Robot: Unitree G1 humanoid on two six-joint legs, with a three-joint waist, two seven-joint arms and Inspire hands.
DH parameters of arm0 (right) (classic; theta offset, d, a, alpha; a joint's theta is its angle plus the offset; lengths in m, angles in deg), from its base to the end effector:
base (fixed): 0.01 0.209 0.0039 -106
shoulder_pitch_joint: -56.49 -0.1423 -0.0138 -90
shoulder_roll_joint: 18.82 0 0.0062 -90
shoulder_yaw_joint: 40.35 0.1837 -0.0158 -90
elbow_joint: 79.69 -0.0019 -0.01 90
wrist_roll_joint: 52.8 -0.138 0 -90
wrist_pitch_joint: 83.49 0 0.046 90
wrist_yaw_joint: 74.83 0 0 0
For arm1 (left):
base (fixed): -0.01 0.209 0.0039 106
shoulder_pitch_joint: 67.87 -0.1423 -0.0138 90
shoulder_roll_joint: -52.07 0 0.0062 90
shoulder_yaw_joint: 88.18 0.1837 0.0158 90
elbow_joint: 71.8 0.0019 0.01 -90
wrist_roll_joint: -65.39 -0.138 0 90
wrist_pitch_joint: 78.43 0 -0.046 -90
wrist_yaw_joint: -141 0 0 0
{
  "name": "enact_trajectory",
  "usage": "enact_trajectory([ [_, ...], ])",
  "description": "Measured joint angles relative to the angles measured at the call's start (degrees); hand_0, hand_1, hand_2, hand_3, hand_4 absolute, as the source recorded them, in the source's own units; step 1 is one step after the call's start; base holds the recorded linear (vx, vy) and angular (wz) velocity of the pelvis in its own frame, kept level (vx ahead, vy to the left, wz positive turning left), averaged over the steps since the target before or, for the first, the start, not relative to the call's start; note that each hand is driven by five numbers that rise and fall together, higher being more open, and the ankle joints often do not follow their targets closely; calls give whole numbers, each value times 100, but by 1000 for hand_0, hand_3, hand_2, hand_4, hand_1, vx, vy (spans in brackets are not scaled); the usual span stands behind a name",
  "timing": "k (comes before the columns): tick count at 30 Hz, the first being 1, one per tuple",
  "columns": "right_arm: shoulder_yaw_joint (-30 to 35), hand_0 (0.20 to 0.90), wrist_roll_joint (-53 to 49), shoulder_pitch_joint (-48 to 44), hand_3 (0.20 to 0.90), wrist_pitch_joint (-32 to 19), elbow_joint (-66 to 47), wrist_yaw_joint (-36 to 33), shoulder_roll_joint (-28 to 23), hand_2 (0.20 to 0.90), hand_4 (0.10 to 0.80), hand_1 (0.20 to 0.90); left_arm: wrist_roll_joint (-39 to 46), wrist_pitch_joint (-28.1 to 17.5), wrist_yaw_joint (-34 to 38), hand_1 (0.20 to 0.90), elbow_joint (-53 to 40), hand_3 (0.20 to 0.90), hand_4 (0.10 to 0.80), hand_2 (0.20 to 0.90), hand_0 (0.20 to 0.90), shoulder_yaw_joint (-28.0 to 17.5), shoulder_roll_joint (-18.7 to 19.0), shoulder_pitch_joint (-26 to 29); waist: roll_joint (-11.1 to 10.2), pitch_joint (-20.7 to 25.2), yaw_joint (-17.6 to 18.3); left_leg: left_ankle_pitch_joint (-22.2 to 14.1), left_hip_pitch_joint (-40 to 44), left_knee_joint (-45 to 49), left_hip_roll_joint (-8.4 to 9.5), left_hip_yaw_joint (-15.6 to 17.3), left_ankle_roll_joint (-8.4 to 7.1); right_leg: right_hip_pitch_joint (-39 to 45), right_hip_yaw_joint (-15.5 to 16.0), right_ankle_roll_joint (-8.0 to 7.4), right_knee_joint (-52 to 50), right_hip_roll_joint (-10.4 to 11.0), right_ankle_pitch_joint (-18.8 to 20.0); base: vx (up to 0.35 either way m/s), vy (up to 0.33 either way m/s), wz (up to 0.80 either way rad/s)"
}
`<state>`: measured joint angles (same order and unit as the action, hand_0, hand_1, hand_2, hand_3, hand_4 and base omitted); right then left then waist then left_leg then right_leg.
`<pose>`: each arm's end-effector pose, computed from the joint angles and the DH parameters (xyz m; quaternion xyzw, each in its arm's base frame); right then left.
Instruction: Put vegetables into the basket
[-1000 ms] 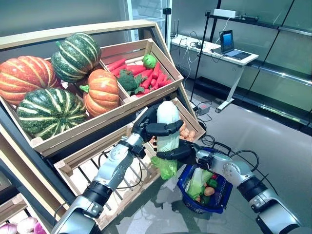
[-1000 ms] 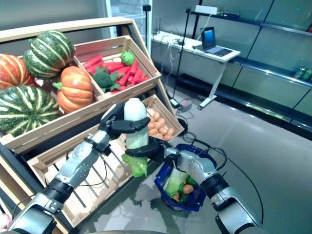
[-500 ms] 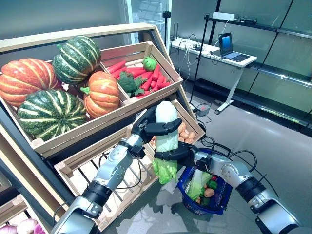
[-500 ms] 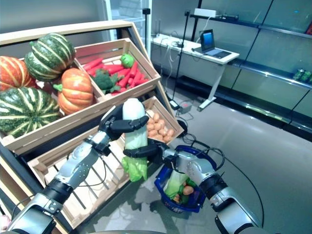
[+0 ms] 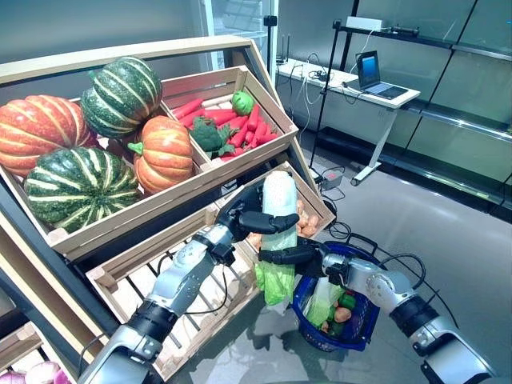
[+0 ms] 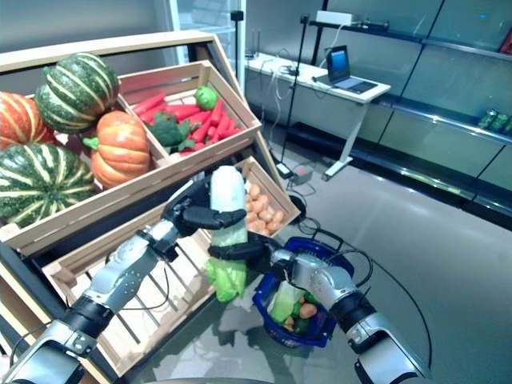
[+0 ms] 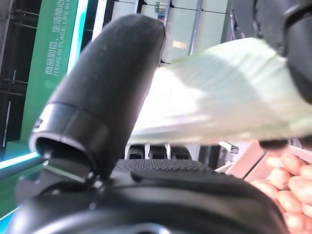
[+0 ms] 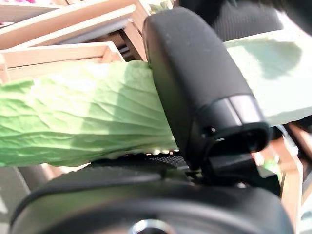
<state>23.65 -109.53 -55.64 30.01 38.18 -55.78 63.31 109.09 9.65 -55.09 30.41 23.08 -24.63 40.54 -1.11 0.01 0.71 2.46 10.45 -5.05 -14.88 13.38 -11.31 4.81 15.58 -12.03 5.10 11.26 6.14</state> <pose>0.2523 -0.1632 0.0155 0.2222 0.3160 0.2890 0.8759 0.2562 0.1809 0.0708 -0.0857 0.0174 -0.2782 0.9565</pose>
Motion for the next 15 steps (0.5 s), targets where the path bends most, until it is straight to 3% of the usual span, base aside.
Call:
enact_trajectory([
  [3,331,300,7,187,300,-1,506,-86,-49,300,400,300,-25,-1,-20,900,-1,900,800,900,900,-175,103,-185,9,-8,-8,-2,-4,0,1,81,2,-40,-81,-4,1,-6,3,7,-21,-9],
  [10,1148,300,56,548,300,-56,1684,-296,-436,300,400,300,-26,-29,18,900,71,900,800,900,900,-1166,99,-644,139,-96,-25,-8,-28,-4,-2,94,2,-50,-95,-4,0,-11,4,11,-6,-1],
  [15,1685,300,46,638,300,-263,2301,-521,-508,300,400,300,-39,-31,78,900,560,900,800,900,900,-1384,100,-769,181,-173,-116,-8,-44,-4,-3,90,2,-58,-92,-5,0,-11,5,0,0,0],
])
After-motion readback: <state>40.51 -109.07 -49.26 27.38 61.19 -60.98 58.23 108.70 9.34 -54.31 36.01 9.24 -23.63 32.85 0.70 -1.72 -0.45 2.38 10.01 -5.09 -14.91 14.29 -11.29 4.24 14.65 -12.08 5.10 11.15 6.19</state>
